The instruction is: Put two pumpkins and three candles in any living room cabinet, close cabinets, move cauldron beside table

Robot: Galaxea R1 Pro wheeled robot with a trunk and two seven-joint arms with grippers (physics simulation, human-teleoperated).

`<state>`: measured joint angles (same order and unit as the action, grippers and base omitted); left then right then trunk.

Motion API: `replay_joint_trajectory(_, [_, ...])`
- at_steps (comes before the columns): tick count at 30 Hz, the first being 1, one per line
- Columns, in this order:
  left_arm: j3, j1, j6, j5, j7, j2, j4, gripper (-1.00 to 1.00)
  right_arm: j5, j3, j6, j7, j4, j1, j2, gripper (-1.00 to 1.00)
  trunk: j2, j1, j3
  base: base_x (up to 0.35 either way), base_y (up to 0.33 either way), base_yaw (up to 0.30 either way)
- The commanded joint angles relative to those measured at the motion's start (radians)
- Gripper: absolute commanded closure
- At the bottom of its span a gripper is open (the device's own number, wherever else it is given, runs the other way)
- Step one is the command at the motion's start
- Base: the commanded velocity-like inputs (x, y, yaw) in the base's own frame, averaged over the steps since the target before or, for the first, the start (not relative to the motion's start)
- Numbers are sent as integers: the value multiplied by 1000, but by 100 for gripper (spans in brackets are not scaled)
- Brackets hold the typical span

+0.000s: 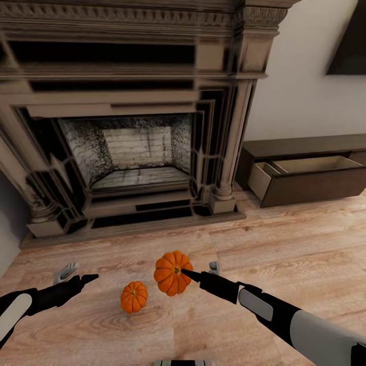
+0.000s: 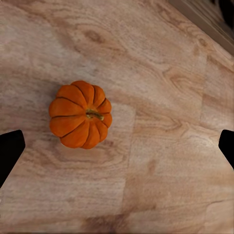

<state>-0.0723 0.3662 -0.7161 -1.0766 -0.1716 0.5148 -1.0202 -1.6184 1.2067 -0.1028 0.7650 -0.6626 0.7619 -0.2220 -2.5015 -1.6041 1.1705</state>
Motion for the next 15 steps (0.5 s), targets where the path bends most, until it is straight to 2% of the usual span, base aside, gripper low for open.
replay_joint_trajectory(1, [-1, 1, -2, 0, -3, 1, 0, -100, -11, 4, -6, -2, 0, 2, 0, 100, -1, 0, 5, 0, 0, 0])
replay_joint_trajectory(15, [-9, 1, -2, 0, -24, -2, 1, -100, -12, 4, 3, -25, 5, 2, -1, 100, -4, -6, 59, 0, 0, 0])
